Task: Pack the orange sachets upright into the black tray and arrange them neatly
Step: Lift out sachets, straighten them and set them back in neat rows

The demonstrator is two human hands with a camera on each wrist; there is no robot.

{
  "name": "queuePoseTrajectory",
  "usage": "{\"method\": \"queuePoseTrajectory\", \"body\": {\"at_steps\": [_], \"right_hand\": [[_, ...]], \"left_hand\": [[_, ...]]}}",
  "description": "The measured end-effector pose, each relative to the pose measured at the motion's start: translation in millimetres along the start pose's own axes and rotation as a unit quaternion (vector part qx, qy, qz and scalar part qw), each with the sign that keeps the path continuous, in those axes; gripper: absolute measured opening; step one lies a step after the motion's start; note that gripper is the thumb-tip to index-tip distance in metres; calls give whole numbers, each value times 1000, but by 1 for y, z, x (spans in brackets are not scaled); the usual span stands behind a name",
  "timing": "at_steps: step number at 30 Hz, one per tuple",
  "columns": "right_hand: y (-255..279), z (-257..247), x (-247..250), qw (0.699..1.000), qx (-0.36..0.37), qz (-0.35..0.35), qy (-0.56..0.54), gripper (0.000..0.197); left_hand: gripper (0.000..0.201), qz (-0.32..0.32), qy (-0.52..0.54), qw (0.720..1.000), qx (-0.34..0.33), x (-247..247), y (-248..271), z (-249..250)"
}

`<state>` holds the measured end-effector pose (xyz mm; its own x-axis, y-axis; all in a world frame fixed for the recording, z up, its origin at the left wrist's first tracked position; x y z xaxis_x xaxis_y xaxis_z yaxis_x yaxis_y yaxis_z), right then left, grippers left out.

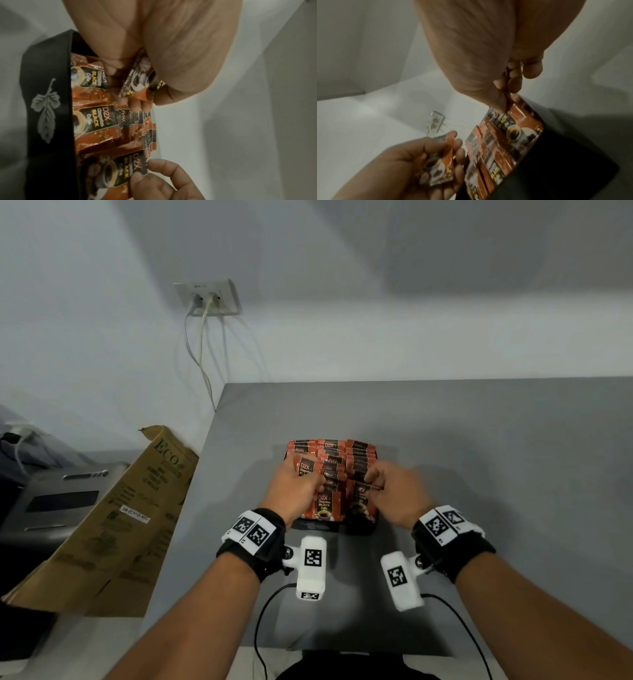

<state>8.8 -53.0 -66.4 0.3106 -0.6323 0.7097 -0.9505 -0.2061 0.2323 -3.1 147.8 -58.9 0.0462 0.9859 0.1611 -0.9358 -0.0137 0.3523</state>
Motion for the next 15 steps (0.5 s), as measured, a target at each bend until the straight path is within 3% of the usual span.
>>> {"method": "queuePoseTrajectory", "body": {"at_steps": [5, 10, 15], "right_hand": [[2, 5, -17, 998, -18, -16, 54, 23], [6, 3, -23, 996, 20, 8, 92, 19], [8, -20, 3, 995, 63, 66, -40, 21]], "left_hand": [[32, 3, 11, 1000, 7, 5, 3, -1], [33, 9, -2, 1000, 0, 10, 7, -2], [28, -19, -23, 999, -30, 2, 11, 4]]}}
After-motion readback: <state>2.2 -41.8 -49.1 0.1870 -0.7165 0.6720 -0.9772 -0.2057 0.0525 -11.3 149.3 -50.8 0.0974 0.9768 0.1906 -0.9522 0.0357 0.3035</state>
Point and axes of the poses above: each hand's wrist, its own y-axis away from the middle knuckle, its own x-axis out of the back of the hand, z = x × y, the point moved 3 cm from there along -y, towards the middle knuckle, and after that the axes turned 5 degrees about -z, right-handed, at the moved point
